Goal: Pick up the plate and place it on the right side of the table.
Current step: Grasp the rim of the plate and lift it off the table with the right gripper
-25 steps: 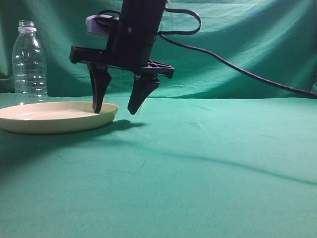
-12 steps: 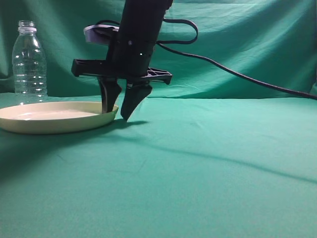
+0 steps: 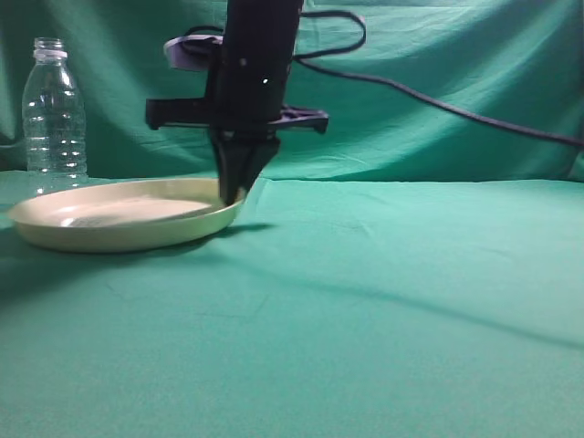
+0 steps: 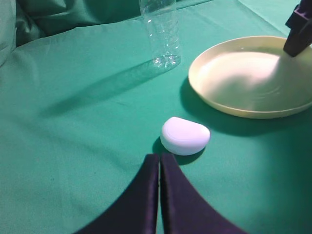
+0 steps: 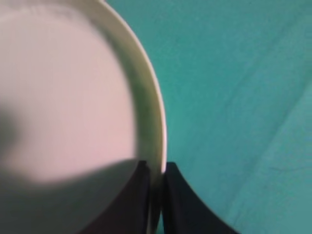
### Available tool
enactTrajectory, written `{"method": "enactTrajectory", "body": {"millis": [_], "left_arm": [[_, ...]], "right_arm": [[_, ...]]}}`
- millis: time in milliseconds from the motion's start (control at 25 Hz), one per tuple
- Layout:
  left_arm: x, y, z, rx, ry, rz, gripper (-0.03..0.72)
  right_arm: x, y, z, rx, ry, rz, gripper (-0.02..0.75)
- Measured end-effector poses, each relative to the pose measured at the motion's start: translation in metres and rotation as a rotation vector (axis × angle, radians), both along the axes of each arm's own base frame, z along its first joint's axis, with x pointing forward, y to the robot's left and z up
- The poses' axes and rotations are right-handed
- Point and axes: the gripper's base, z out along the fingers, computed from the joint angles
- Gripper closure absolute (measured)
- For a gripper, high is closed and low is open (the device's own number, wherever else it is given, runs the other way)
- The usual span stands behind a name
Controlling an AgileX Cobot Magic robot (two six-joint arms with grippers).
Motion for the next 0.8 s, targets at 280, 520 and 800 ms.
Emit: {"method": "enactTrajectory", "body": {"millis": [280,520,800], "left_arm": [[0.000,0.000,0.000,0.000,0.000,0.000,0.688],[0.000,0.000,0.000,0.000,0.000,0.000,0.688],[0.000,0.000,0.000,0.000,0.000,0.000,0.688]], "right_arm": [[0.006,-0.018,0.028,-0.236,-0.024,-0.034,0.738],[0.008,-0.039,0.043,-0.329,0.006,-0.068,0.738],[0.020,-0.111,0.084,-0.319,0.009,-0.195,0.738]]}}
